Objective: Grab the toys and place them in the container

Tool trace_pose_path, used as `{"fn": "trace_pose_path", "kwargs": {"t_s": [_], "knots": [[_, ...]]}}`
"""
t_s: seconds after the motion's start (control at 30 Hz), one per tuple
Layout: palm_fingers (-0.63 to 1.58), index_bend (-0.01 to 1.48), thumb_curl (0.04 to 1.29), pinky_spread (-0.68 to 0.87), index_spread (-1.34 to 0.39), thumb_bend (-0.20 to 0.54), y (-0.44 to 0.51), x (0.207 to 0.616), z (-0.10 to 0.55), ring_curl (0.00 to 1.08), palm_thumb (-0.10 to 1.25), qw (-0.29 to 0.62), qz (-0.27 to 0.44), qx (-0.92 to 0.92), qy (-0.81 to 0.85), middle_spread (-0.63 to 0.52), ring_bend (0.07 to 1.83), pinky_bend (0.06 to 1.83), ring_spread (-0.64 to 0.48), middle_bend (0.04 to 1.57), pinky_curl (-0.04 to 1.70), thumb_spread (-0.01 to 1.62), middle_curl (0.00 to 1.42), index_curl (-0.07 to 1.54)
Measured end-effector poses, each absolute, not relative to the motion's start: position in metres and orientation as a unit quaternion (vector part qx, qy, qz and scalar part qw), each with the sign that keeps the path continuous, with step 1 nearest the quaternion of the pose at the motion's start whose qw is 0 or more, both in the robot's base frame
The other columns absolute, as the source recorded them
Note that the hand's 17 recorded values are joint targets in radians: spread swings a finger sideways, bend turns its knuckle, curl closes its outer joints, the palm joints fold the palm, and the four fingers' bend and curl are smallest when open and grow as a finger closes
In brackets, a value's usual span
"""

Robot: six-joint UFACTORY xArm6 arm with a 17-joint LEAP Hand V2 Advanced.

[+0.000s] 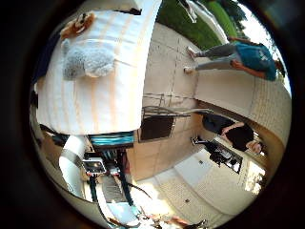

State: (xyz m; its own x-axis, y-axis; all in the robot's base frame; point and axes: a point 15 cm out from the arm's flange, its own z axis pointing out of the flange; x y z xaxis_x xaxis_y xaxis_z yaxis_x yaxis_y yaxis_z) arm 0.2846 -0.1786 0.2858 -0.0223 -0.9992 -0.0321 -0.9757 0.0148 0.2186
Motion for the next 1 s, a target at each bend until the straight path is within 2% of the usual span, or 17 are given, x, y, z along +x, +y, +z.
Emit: {"fn": "trace_pose_path", "kwargs": {"t_s": [0.2,0.27,0.4,0.43,0.47,0.5,0.53,0.6,0.63,0.73,0.77,0.8,0.93,1.0], "knots": [[0.15,0.15,0.38,0.40,-0.19,-0.031,-0.194,0.303,0.232,0.34,0.70,0.060,-0.085,0.696,-0.710,0.04,0.30,0.49,0.26,0.17,0.20,1.23,0.31,0.30],[0.15,0.15,0.38,0.40,-0.19,-0.032,-0.172,0.290,0.171,0.34,0.69,0.074,-0.126,0.705,-0.694,0.04,0.30,0.49,0.26,0.17,0.20,1.23,0.31,0.30],[0.23,0.18,0.38,0.40,-0.16,-0.028,-0.153,0.294,0.148,0.35,0.69,0.085,-0.145,0.721,-0.673,0.04,0.33,0.47,0.25,0.19,0.19,1.20,0.31,0.30],[0.38,0.19,0.38,0.40,-0.15,-0.018,-0.153,0.294,0.148,0.36,0.71,0.085,-0.145,0.721,-0.672,0.01,0.38,0.49,0.26,0.23,0.19,1.20,0.32,0.30],[0.62,0.19,0.38,0.40,-0.17,-0.013,-0.153,0.295,0.148,0.38,0.72,0.084,-0.143,0.722,-0.672,-0.01,0.49,0.50,0.25,0.30,0.18,1.19,0.35,0.30],[0.72,0.17,0.39,0.40,-0.19,-0.011,-0.152,0.297,0.153,0.36,0.73,0.083,-0.137,0.724,-0.671,-0.02,0.53,0.51,0.23,0.32,0.16,1.19,0.34,0.28],[0.89,0.13,0.39,0.40,-0.21,-0.008,-0.151,0.300,0.160,0.38,0.75,0.080,-0.126,0.727,-0.670,-0.03,0.61,0.54,0.22,0.40,0.17,1.18,0.38,0.27],[1.08,0.07,0.40,0.40,-0.25,0.003,-0.150,0.304,0.175,0.43,0.79,0.074,-0.106,0.732,-0.669,-0.05,0.80,0.59,0.19,0.53,0.17,1.17,0.42,0.23],[1.16,0.08,0.41,0.40,-0.27,0.022,-0.150,0.305,0.178,0.46,0.84,0.072,-0.101,0.733,-0.669,-0.06,0.88,0.64,0.18,0.59,0.18,1.16,0.45,0.22],[1.20,0.15,0.43,0.40,-0.32,0.030,-0.147,0.306,0.199,0.55,0.90,0.064,-0.077,0.737,-0.668,-0.09,1.02,0.82,0.13,0.70,0.26,1.14,0.52,0.24],[1.25,0.23,0.46,0.38,-0.38,0.039,-0.144,0.306,0.207,0.62,0.95,0.060,-0.068,0.739,-0.668,-0.12,1.09,1.00,0.08,0.79,0.33,1.13,0.58,0.27],[1.23,0.26,0.48,0.36,-0.41,0.033,-0.142,0.303,0.213,0.65,0.96,0.058,-0.065,0.739,-0.668,-0.13,1.12,1.09,0.06,0.85,0.37,1.12,0.62,0.28],[1.13,0.38,0.52,0.31,-0.51,0.018,-0.125,0.267,0.231,0.72,0.98,0.076,-0.121,0.732,-0.666,-0.17,1.21,1.27,0.00,0.98,0.47,1.12,0.72,0.32],[1.07,0.46,0.54,0.29,-0.57,0.005,-0.114,0.261,0.257,0.75,0.99,0.081,-0.139,0.736,-0.658,-0.19,1.25,1.34,-0.02,1.04,0.52,1.12,0.77,0.35]]}}
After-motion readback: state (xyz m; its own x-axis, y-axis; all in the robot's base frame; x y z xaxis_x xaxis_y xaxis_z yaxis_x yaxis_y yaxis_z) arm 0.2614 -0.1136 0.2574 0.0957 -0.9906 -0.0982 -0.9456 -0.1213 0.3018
